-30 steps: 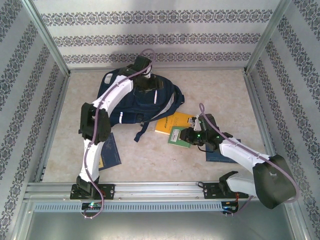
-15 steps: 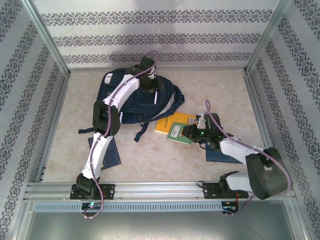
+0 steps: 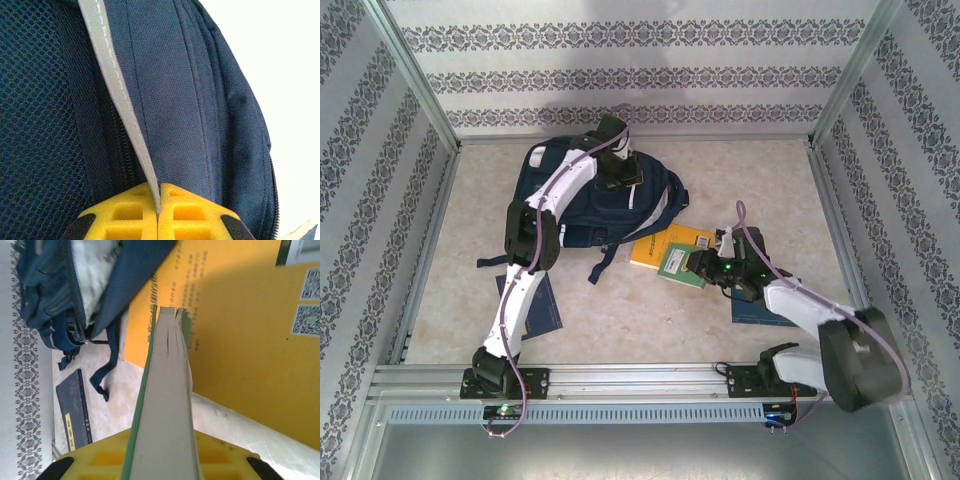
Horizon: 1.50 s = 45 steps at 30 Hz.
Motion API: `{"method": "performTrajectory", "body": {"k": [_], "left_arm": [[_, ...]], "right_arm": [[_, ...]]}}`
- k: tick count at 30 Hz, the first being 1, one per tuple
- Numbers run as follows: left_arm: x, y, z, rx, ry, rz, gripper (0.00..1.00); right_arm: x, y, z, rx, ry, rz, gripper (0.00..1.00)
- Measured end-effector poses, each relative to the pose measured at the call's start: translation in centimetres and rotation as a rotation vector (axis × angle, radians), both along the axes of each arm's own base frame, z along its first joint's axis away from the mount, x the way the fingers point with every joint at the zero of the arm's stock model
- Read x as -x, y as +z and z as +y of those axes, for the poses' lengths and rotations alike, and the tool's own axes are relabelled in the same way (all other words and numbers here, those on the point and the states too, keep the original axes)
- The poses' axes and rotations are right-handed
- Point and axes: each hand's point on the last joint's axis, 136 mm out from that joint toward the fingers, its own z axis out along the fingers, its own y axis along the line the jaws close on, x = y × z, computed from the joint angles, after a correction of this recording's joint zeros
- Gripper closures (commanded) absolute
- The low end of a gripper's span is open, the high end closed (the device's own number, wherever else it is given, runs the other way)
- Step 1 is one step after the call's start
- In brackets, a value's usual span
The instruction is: Pack the student bag
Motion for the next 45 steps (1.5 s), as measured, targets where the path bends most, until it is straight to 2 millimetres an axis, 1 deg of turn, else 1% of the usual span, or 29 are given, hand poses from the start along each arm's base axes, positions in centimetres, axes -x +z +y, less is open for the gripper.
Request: {"method": "performTrajectory", "body": {"k": [2,4,6,7,10,12,13,15,16,18,22,25,28,34,37,40,45], "left_arm": [[0.3,1.3,0.4,0.003,0.002,-0.012,1.0],[0.7,3.4,0.8,0.009,0.0,-0.031,1.0],[1.4,6.3,1.8,0.013,0.0,-0.062,1.0],[1.7,7.7,2.3,0.015,0.001,-0.077,1.0],[2.9,12.8,4.5,0.025,0.015,-0.147,1.0],[3.8,15.7,5.9,0.031,0.022,-0.184,1.0],[4.4,16.7,6.4,0.032,0.021,-0.197,1.0],[5.5,18.3,7.0,0.034,0.007,-0.214,1.0],[6.1,18.9,7.1,0.037,-0.007,-0.22,1.0],[6.9,19.3,7.2,0.043,-0.032,-0.225,1.0],[8.6,18.5,6.8,0.087,-0.088,-0.178,1.0],[9.3,17.9,6.2,0.123,-0.123,-0.148,1.0],[9.7,17.6,5.9,0.145,-0.144,-0.131,1.0],[9.9,17.6,5.7,0.171,-0.157,-0.121,1.0],[9.9,17.8,5.8,0.182,-0.158,-0.122,1.0],[9.8,17.9,5.9,0.189,-0.158,-0.124,1.0],[9.7,18.2,6.1,0.209,-0.158,-0.125,1.0]], "right_arm": [[0.5,2.1,0.1,0.017,0.007,-0.06,1.0],[0.6,4.7,0.2,0.028,0.015,-0.114,1.0],[0.4,8.1,0.0,0.038,0.007,-0.19,1.0],[0.3,9.5,-0.3,0.044,-0.005,-0.225,1.0],[0.0,13.6,-1.3,0.046,-0.037,-0.311,1.0],[-0.5,15.0,-1.6,0.036,-0.048,-0.324,1.0],[-0.9,15.3,-1.6,0.029,-0.047,-0.322,1.0],[-1.6,15.2,-1.2,0.008,-0.034,-0.297,1.0],[-2.0,14.7,-0.8,-0.005,-0.021,-0.264,1.0],[-2.7,13.5,0.2,-0.032,0.007,-0.203,1.0],[-4.6,11.5,2.3,-0.113,0.044,-0.101,1.0],[-6.0,10.7,4.0,-0.165,0.064,-0.06,1.0],[-7.0,10.7,5.9,-0.199,0.086,-0.044,1.0],[-8.7,12.2,9.6,-0.261,0.123,-0.062,1.0],[-10.0,12.4,10.9,-0.28,0.11,-0.052,1.0],[-11.9,11.4,11.8,-0.279,0.069,-0.023,1.0],[-15.7,8.6,13.9,-0.264,0.004,0.039,1.0]]}}
